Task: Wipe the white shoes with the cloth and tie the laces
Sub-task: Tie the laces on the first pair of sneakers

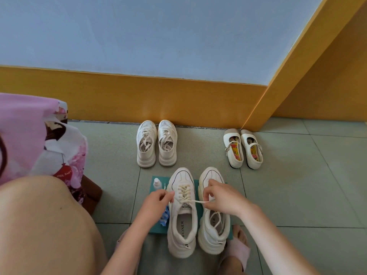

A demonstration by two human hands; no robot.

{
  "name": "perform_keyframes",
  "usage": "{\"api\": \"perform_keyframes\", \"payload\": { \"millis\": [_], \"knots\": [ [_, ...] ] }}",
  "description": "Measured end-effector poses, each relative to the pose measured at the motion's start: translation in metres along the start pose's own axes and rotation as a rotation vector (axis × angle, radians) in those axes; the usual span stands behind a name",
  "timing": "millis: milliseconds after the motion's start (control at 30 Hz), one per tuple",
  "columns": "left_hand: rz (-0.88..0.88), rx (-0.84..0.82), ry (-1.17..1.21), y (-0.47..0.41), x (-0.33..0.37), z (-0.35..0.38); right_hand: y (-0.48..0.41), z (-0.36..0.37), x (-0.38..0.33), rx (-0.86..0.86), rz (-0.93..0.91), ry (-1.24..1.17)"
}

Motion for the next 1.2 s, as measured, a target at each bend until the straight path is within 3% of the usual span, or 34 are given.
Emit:
{"api": "perform_keyframes", "payload": {
  "millis": [167,300,567,733,900,967,1067,1200],
  "knots": [
    [-0.102,-0.187,0.477,-0.001,0.003,0.013,0.0,-0.011,-0.005,0.065,0.007,-0.302],
    [-0.066,-0.313,0.682,0.003,0.013,0.024,-0.003,-0.012,-0.015,0.152,0.002,-0.512],
    [0.091,-0.183,0.51,-0.003,0.029,0.025,-0.013,-0.011,-0.025,0.328,0.042,-0.792],
    [0.146,-0.233,0.337,0.0,0.038,0.036,-0.022,-0.008,-0.02,0.442,0.071,-0.99],
    [0.14,-0.292,0.283,-0.001,0.035,0.042,-0.028,-0.009,-0.019,0.483,0.081,-0.938],
    [0.16,-0.245,0.261,-0.001,0.038,0.037,-0.029,-0.01,-0.018,0.471,0.077,-0.859],
    [0.17,-0.178,0.263,-0.003,0.039,0.03,-0.027,-0.01,-0.015,0.418,0.036,-0.753],
    [0.147,-0.248,0.331,-0.005,0.038,0.032,-0.025,-0.008,-0.015,0.331,-0.036,-0.6]
  ]
}}
Point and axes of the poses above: each hand's wrist, its own y-axis away from the middle knuckle, its own z-axis out of the palm, x = y × z, the point moved 7 cm from there along -y, towards the middle knuckle, and after that the axes turned 12 degrees about -z, right-handed, at the moved point
